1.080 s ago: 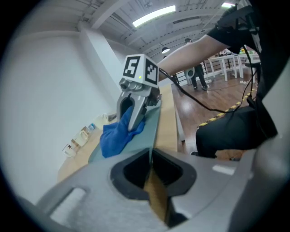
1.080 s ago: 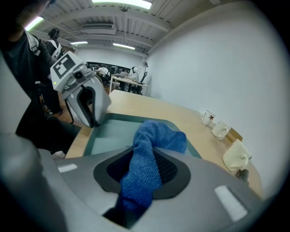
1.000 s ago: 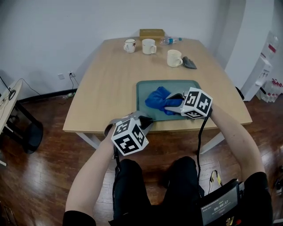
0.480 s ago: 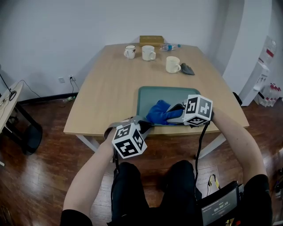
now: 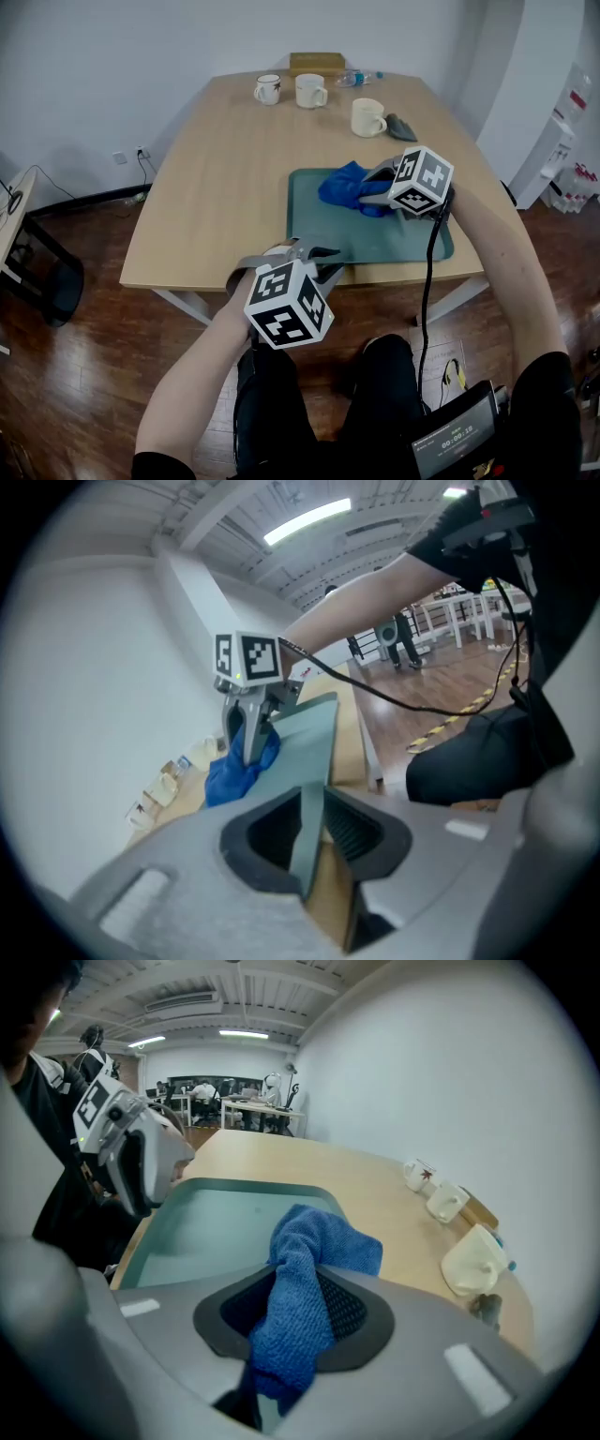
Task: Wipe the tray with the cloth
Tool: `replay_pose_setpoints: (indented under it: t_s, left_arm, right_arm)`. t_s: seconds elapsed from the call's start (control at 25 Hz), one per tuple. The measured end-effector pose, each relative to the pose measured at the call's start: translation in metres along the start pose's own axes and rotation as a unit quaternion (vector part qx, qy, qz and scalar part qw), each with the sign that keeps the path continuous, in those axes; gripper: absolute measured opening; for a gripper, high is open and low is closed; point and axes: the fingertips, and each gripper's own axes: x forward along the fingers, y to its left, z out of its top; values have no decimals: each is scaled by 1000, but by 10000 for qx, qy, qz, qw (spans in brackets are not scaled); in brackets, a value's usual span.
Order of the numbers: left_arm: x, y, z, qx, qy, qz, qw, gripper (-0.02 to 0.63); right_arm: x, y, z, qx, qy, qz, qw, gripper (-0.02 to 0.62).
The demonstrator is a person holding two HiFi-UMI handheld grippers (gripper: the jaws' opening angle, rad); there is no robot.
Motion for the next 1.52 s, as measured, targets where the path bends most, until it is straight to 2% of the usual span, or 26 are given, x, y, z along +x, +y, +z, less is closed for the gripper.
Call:
replay_pose_setpoints:
  t_s: [0.12,0.2,0.28,0.44,0.6,0.84,0.96,1.16,1.32,1.44,1.52]
  left_arm:
    - [18,-4,15,34,98,-246,9996,117]
    - [31,-9,14,70,268,-453,9986,117]
    - [37,-12,12,53,362,-509,9980,28]
    - [40,-11,14,-49,388,-418,9984,29]
    - [45,-17,14,-195,405,-483,9978,28]
    - [46,-18,11,-330,472,-557,9968,28]
    - [46,-17,13,-335,492,-543,9967,28]
    - [40,-29,15,-237,597,-625,9960,28]
    - [30,-35,13,-267,538,-673,9959,28]
    - [25,-36,12,-262,453,-633,9966,28]
    - [21,-38,9,-185,447,-608,9970,28]
  right_arm:
    - [0,-18,1,190,-68,-74,9998,106]
    - [0,-31,-3,257,-54,-232,9994,106]
    - [0,-41,-8,286,-17,-460,9985,106]
    - [1,-39,-12,220,-55,-650,9976,106]
    - [-6,-9,-18,83,-18,-456,9989,106]
    - [-35,77,-31,-267,-62,49,9996,106]
    - [-50,104,-36,-332,-136,157,9992,106]
    - [-55,120,-38,-269,-181,277,9991,104]
    - [-55,130,-33,-497,-140,444,9977,104]
    - [-53,123,-29,-584,-166,487,9970,104]
    - [-49,104,-29,-512,-218,342,9979,104]
